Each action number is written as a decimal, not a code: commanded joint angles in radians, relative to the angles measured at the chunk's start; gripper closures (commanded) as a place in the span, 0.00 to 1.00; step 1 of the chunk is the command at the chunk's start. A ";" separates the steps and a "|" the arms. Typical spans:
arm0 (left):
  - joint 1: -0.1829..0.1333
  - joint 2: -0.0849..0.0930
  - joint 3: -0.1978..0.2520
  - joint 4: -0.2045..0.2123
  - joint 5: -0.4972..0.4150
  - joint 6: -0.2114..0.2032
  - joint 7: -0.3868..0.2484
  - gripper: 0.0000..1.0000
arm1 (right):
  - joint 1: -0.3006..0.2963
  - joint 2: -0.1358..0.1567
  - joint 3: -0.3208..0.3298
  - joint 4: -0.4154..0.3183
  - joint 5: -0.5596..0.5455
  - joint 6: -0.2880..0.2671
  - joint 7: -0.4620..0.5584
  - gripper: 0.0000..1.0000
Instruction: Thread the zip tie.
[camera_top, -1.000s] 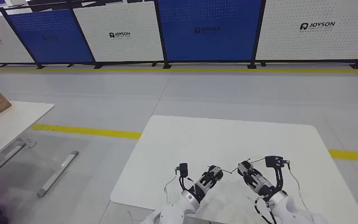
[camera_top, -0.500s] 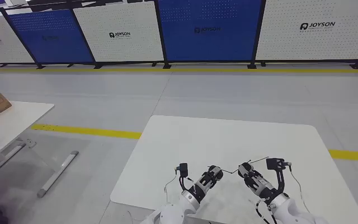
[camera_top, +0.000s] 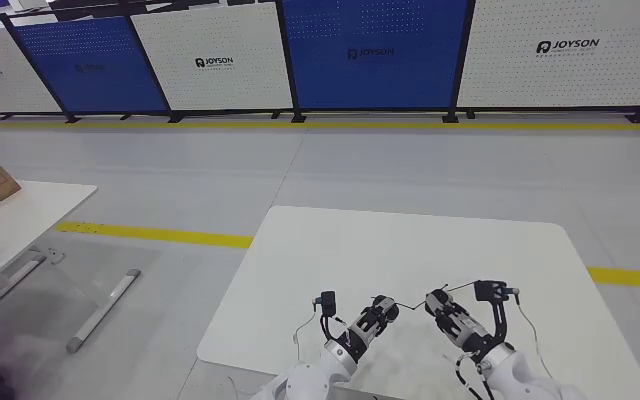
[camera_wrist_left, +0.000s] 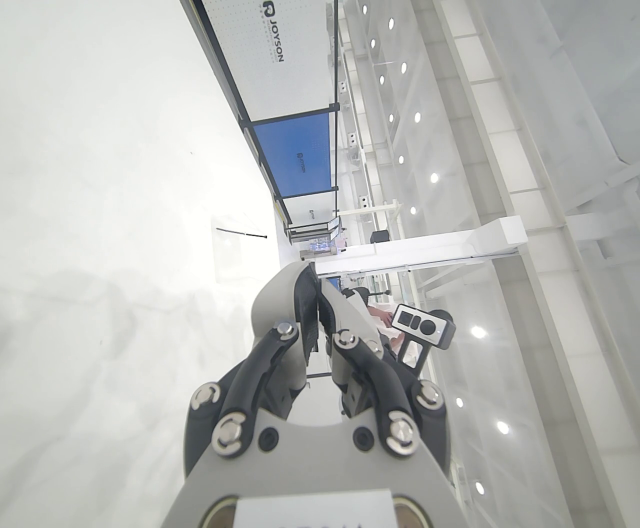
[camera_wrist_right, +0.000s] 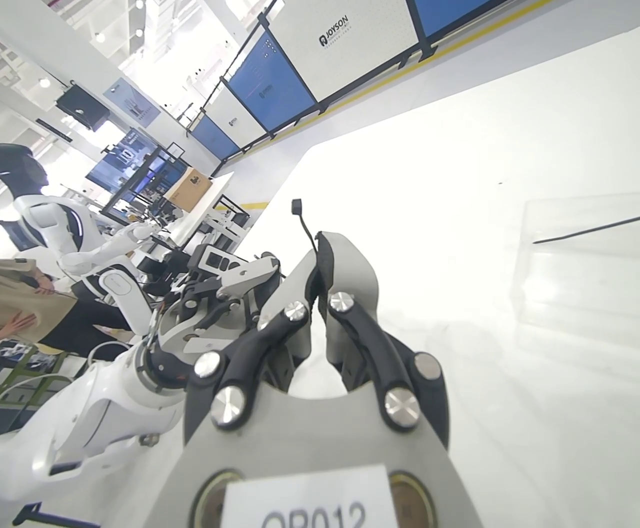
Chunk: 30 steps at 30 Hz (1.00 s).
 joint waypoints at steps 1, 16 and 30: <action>0.000 0.000 0.000 0.000 0.000 0.000 0.000 1.00 | 0.000 0.000 0.001 0.001 0.001 0.000 -0.001 1.00; 0.000 0.000 0.000 0.000 0.000 0.000 0.000 1.00 | -0.002 0.002 -0.006 0.000 -0.003 -0.005 -0.007 1.00; 0.000 0.000 0.000 0.000 0.000 0.000 0.000 1.00 | -0.024 0.007 0.019 -0.013 0.014 -0.022 -0.008 1.00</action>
